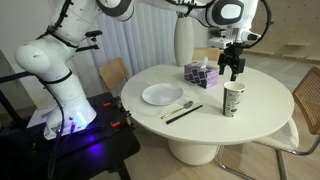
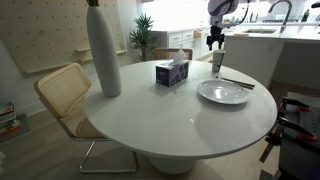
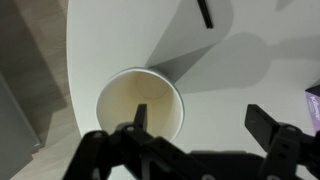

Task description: Move the cup to the left

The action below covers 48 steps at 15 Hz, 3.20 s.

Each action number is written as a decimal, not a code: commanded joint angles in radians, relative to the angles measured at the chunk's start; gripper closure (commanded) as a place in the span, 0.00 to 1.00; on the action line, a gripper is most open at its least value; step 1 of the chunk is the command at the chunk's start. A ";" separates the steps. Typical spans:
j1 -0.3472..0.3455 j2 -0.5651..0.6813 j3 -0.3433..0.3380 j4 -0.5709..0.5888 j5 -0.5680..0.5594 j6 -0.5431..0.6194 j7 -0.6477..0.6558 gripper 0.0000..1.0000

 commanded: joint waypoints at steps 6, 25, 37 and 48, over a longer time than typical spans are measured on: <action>0.015 -0.069 -0.005 -0.172 0.001 0.146 0.022 0.00; 0.023 -0.150 -0.003 -0.288 0.005 0.215 0.020 0.99; 0.095 -0.424 -0.012 -0.402 -0.061 0.180 0.028 0.99; 0.307 -0.736 0.092 -0.599 -0.269 0.064 -0.045 0.99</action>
